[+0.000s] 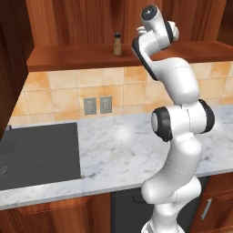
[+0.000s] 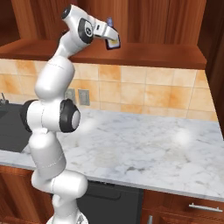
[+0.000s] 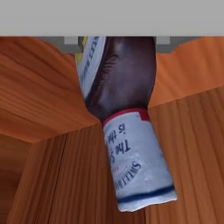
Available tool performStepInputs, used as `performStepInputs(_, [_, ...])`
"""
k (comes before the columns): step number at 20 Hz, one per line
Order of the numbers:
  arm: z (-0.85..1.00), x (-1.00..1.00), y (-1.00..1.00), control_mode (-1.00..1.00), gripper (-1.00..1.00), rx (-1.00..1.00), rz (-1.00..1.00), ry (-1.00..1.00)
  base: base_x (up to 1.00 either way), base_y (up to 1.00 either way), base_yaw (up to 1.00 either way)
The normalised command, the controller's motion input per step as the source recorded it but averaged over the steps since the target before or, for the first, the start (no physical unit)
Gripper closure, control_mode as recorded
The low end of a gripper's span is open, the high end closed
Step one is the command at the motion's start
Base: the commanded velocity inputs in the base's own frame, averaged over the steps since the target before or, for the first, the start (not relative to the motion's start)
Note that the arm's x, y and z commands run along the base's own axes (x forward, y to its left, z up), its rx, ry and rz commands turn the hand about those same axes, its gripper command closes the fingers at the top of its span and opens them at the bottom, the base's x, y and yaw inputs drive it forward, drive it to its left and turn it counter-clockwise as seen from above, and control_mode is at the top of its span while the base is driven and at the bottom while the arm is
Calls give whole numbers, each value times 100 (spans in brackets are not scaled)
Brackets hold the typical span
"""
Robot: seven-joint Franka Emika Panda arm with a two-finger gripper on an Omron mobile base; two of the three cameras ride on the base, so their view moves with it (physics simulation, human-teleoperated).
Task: Take 2 condiments from the cabinet and move them on the counter near the stove.Make sure the condiments are lined up with each other, next to each other.
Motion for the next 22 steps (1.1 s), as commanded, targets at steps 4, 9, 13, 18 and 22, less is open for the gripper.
performStepInputs(4, [9,-64,0,-100,100,5,4,-2,0,0,0])
performStepInputs(9, [16,-84,0,-100,100,12,10,0,0,0,0])
performStepInputs(13, [1,-100,0,-100,100,1,12,-1,0,0,0])
performStepInputs(18, [0,-100,0,-100,100,0,22,-10,0,0,0])
performStepInputs(22, [0,-100,0,-100,100,3,50,-10,0,0,0])
